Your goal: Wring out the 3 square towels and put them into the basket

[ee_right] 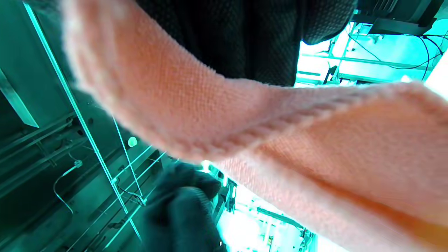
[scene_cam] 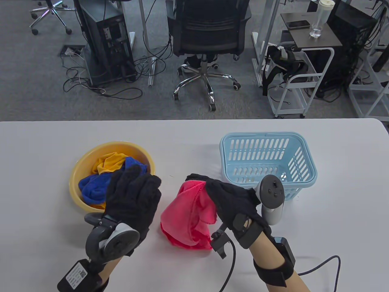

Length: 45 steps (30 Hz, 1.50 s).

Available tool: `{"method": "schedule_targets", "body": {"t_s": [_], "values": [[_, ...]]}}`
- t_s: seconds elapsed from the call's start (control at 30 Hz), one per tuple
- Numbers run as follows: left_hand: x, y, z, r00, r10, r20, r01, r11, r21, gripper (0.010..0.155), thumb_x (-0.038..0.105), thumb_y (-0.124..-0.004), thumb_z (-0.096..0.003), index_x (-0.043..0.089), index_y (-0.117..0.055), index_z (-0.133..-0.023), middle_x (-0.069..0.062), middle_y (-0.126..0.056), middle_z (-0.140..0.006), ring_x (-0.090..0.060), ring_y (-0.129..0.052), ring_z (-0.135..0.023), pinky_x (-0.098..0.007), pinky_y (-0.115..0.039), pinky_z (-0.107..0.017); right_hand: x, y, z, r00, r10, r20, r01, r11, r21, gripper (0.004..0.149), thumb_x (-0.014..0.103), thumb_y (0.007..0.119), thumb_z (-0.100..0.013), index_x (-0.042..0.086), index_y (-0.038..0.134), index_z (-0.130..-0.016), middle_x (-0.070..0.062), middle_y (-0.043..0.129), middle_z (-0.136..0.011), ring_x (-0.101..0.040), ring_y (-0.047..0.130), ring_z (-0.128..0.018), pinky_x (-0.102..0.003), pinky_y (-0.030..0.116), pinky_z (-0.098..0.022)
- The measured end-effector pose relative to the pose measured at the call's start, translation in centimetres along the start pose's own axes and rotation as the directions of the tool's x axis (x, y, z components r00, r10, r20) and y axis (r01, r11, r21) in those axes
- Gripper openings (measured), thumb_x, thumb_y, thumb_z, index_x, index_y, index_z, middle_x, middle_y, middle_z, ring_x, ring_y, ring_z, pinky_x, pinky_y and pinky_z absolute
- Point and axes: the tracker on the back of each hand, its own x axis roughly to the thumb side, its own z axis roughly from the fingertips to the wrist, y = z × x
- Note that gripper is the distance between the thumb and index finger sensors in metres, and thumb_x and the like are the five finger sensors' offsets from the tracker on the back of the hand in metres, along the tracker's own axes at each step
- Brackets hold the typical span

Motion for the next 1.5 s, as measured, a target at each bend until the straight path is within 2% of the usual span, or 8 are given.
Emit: {"method": "schedule_targets", "body": {"t_s": [0.23, 0.47, 0.63, 1.0, 1.13, 1.27, 1.4, 1.5], "values": [[2.7, -3.1, 1.1, 0.999, -0.053, 0.004, 0.05, 0.913, -0.405, 0.067, 0.08, -0.064, -0.0455, 0.04, -0.071, -0.099, 0.017, -0.089, -0.09, -0.024, -0.081, -0.101, -0.05, -0.062, -0.078, 0.3, 0.0, 0.1, 0.999, 0.03, 0.027, -0.029, 0.999, -0.031, 0.062, 0.05, 0.054, -0.06, 0.001, 0.08, -0.087, -0.02, 0.09, -0.083, -0.044, 0.094, -0.075, -0.06, 0.066, -0.063], [0.8, -7.2, 1.8, 0.953, 0.239, -0.185, -0.302, 0.733, -0.609, 0.098, 0.085, -0.061, -0.0445, 0.034, -0.005, -0.107, 0.013, -0.018, -0.121, -0.032, -0.022, -0.121, -0.06, -0.025, -0.086, 0.0, 1.8, 0.1, 0.977, -0.208, 0.038, 0.204, 0.974, 0.097, 0.063, 0.051, 0.053, -0.06, 0.004, 0.066, -0.099, -0.022, 0.069, -0.1, -0.044, 0.074, -0.087, -0.059, 0.063, -0.066], [-0.3, -7.1, 1.9, 0.898, 0.333, -0.287, -0.428, 0.811, -0.398, 0.074, 0.059, -0.068, -0.0523, 0.036, -0.024, -0.108, 0.015, -0.042, -0.116, -0.029, -0.039, -0.118, -0.057, -0.033, -0.086, -0.4, 3.0, 0.1, 0.937, -0.348, 0.027, 0.339, 0.926, 0.166, 0.062, 0.051, 0.054, -0.061, 0.006, 0.06, -0.104, -0.021, 0.056, -0.107, -0.045, 0.059, -0.095, -0.061, 0.052, -0.068], [-6.1, -3.5, -1.5, 0.941, 0.064, -0.334, -0.216, 0.87, -0.444, 0.046, 0.054, -0.072, -0.0532, 0.046, -0.066, -0.098, 0.02, -0.084, -0.086, -0.026, -0.073, -0.103, -0.052, -0.053, -0.081, 4.6, -4.5, 1.7, 0.977, 0.075, 0.198, -0.04, 0.984, -0.175, 0.048, 0.043, 0.072, -0.055, 0.009, 0.088, -0.084, -0.016, 0.09, -0.085, -0.041, 0.095, -0.07, -0.061, 0.066, -0.062], [-7.3, 0.8, -2.7, 0.941, -0.022, -0.338, -0.084, 0.952, -0.296, 0.045, 0.053, -0.074, -0.0535, 0.045, -0.067, -0.098, 0.019, -0.082, -0.091, -0.027, -0.069, -0.107, -0.053, -0.05, -0.082, 7.8, -6.4, 3.1, 0.747, 0.65, 0.139, -0.609, 0.753, -0.251, 0.046, 0.042, 0.077, -0.053, 0.011, 0.09, -0.084, -0.014, 0.091, -0.087, -0.041, 0.094, -0.074, -0.063, 0.063, -0.065], [-7.2, 6.2, -3.0, 0.966, -0.058, -0.253, 0.057, 0.998, -0.012, 0.045, 0.057, -0.075, -0.0523, 0.049, -0.068, -0.096, 0.02, -0.082, -0.092, -0.025, -0.07, -0.107, -0.053, -0.052, -0.082, 10.5, -6.1, 5.0, 0.292, 0.956, 0.026, -0.938, 0.292, -0.186, 0.044, 0.042, 0.082, -0.051, 0.017, 0.088, -0.088, -0.007, 0.088, -0.093, -0.037, 0.091, -0.083, -0.065, 0.057, -0.07], [-5.7, 8.6, -2.6, 0.974, -0.123, -0.192, 0.149, 0.98, 0.129, 0.045, 0.057, -0.074, -0.0526, 0.052, -0.066, -0.097, 0.022, -0.081, -0.094, -0.023, -0.07, -0.108, -0.052, -0.051, -0.083, 12.8, -6.3, 6.9, 0.275, 0.962, -0.009, -0.91, 0.257, -0.325, 0.042, 0.03, 0.082, -0.054, 0.024, 0.081, -0.095, -0.004, 0.08, -0.101, -0.038, 0.082, -0.091, -0.066, 0.049, -0.075], [-5.4, 9.0, -2.5, 0.99, -0.099, -0.098, 0.115, 0.979, 0.168, 0.044, 0.058, -0.073, -0.0519, 0.055, -0.066, -0.096, 0.025, -0.08, -0.094, -0.021, -0.07, -0.109, -0.052, -0.051, -0.083, 12.9, -7.5, 7.4, 0.412, 0.903, 0.121, -0.801, 0.423, -0.424, 0.035, 0.022, 0.078, -0.054, 0.033, 0.087, -0.086, 0.001, 0.081, -0.101, -0.036, 0.079, -0.095, -0.067, 0.048, -0.076]]}}
